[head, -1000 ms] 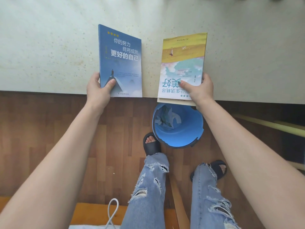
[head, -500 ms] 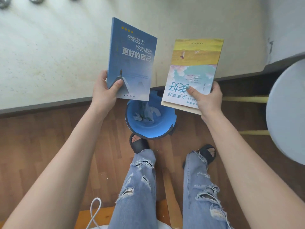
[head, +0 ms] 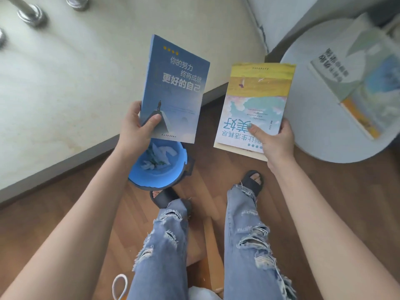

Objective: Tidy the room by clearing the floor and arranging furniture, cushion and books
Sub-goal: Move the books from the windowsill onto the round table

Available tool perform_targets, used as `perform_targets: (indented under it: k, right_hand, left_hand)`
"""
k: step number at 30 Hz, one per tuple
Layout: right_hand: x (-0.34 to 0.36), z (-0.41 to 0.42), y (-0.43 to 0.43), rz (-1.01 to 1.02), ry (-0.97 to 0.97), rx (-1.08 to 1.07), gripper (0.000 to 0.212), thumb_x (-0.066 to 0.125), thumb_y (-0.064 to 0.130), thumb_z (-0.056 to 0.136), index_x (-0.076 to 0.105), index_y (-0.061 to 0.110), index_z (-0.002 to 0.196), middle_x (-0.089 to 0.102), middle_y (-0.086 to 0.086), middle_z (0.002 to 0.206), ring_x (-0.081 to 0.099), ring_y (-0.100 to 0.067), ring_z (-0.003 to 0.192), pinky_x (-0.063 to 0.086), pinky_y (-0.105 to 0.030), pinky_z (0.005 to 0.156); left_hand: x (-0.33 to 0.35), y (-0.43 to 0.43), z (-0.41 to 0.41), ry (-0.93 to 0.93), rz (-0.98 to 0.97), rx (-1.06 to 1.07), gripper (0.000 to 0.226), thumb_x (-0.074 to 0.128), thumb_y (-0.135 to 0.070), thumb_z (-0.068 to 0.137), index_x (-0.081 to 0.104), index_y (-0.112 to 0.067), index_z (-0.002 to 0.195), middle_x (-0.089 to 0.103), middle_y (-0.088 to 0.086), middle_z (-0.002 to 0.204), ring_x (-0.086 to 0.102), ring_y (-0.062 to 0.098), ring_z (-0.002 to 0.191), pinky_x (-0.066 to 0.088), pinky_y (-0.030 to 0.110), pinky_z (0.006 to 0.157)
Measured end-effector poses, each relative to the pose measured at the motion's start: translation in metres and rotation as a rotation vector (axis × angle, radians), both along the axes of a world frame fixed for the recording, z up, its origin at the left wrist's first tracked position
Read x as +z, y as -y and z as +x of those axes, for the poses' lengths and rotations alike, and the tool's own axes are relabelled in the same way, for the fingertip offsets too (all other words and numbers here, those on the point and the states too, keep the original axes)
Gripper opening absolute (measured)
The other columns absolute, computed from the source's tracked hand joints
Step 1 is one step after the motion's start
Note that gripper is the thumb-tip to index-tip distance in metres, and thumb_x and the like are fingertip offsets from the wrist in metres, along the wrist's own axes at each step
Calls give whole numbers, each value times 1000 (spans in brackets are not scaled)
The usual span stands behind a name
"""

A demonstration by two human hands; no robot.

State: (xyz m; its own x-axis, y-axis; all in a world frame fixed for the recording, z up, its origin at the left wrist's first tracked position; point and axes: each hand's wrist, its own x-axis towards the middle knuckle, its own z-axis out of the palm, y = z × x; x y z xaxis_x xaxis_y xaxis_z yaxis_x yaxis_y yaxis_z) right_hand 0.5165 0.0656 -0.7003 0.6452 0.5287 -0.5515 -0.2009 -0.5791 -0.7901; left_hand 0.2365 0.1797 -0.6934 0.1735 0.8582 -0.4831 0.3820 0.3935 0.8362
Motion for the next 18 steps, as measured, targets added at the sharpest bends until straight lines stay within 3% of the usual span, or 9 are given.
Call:
perform_targets:
  k: [5, 9, 13, 18]
  right_hand:
    - [4, 39, 15, 9, 3, -96, 47, 85, 6, 71, 57, 16, 107, 70, 9, 100, 69, 1, 83, 54, -18, 66]
    - [7, 69, 24, 24, -5, -169, 48, 85, 7, 72, 56, 15, 109, 69, 11, 99, 68, 6, 79, 53, -15, 64]
    - [9, 100, 36, 50, -11, -264, 46, 84, 6, 73, 56, 16, 107, 68, 11, 96, 68, 7, 75, 52, -14, 63]
    - [11, 146, 56, 78, -13, -331, 44, 85, 5, 72, 57, 22, 101, 70, 9, 98, 70, -1, 84, 57, -24, 71]
  left_hand:
    - [8, -7, 51, 5, -16, -142, 23, 57, -16, 94, 52, -36, 104, 67, -3, 109, 66, 18, 100, 54, 43, 89]
    - [12, -13, 91, -6, -39, -227, 22, 61, -29, 85, 56, -46, 97, 68, 4, 111, 66, 28, 102, 52, 55, 89]
    - [13, -13, 136, -4, -20, -304, 21, 61, -27, 83, 55, -41, 99, 68, 8, 111, 66, 30, 101, 51, 55, 90]
    - [6, -7, 195, -1, 9, -402, 22, 61, -26, 82, 55, -38, 100, 66, 9, 113, 64, 32, 105, 48, 55, 93]
